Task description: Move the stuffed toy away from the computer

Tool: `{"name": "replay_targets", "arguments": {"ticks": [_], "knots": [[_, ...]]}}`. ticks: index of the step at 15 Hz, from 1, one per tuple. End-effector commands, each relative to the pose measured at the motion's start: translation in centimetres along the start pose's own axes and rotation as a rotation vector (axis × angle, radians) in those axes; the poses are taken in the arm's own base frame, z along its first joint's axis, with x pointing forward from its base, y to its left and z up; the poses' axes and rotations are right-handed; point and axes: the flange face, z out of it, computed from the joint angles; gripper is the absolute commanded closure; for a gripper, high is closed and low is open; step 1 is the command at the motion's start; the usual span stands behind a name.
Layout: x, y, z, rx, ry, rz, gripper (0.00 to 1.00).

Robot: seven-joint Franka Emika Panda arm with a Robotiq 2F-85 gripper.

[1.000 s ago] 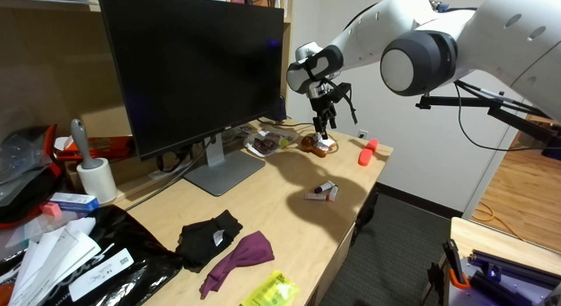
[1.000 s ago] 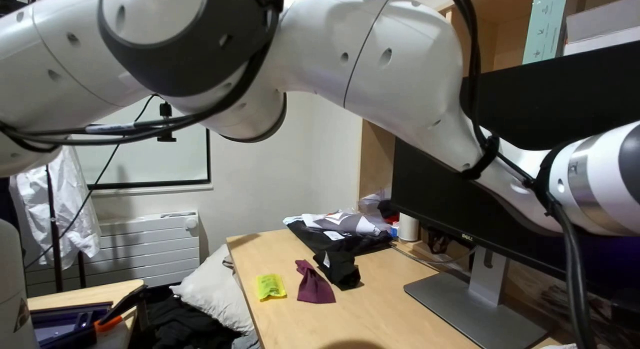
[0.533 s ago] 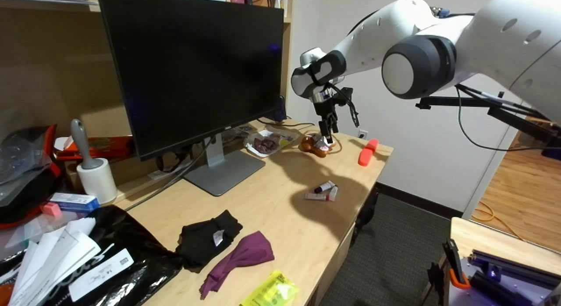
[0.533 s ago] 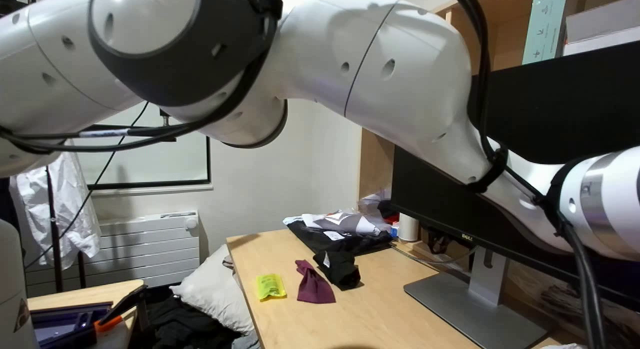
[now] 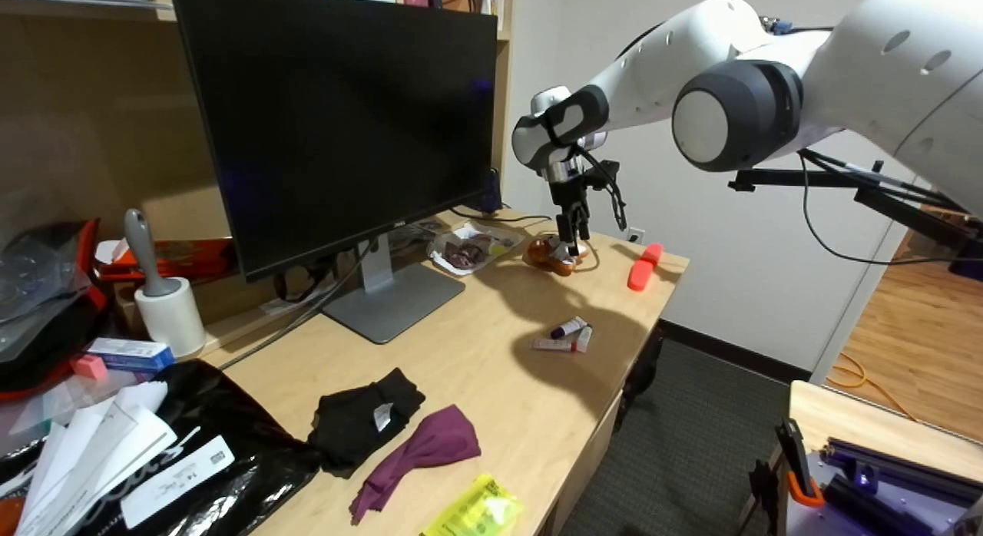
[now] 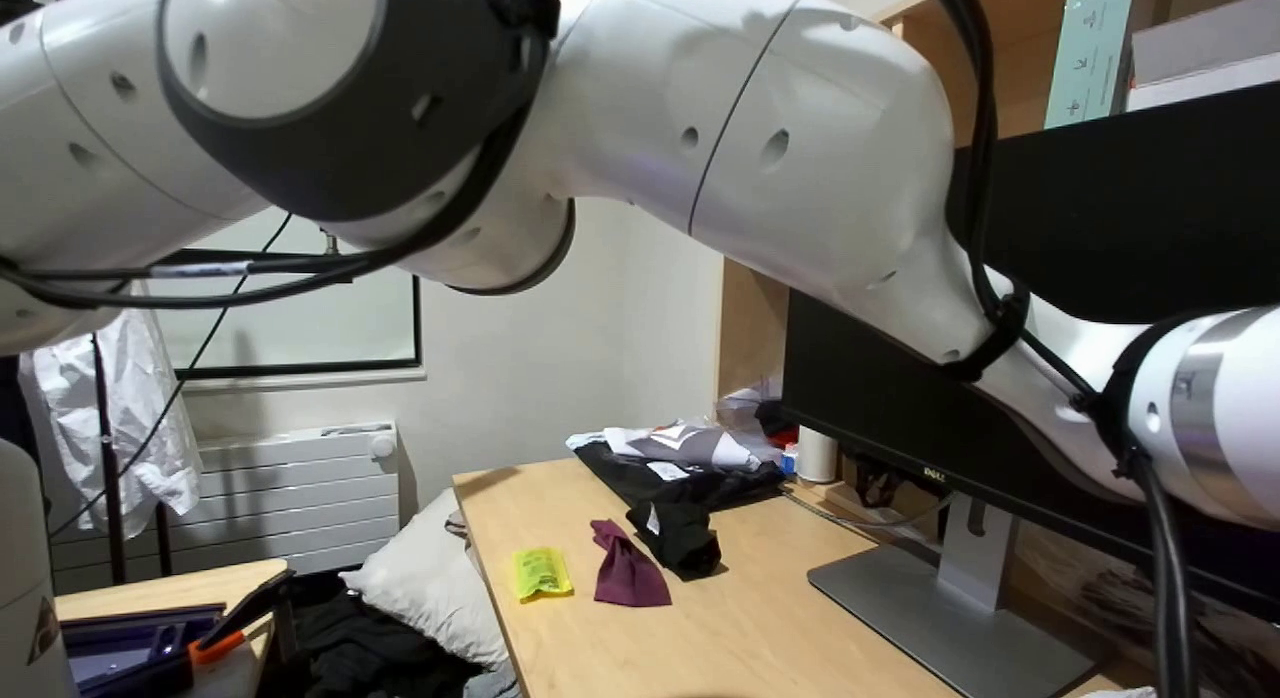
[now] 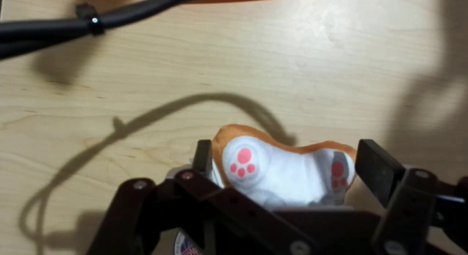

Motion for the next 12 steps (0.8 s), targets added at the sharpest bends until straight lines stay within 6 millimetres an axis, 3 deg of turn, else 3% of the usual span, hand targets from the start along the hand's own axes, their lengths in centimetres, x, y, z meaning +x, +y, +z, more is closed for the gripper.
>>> {"name": "replay_targets", "arguments": {"ticks": [1,10,11,12], "knots": [[0.4,0.2,0.5,0.037,0.052,0.017,0.00],[2.7,0.7,2.2,0.020,0.263,0.029,0.00],[2.8,0.8,2.4,0.013,0.277,0.036,0.25],[2.8,1.0,2.6,0.005,0.281,0.040,0.27]]}}
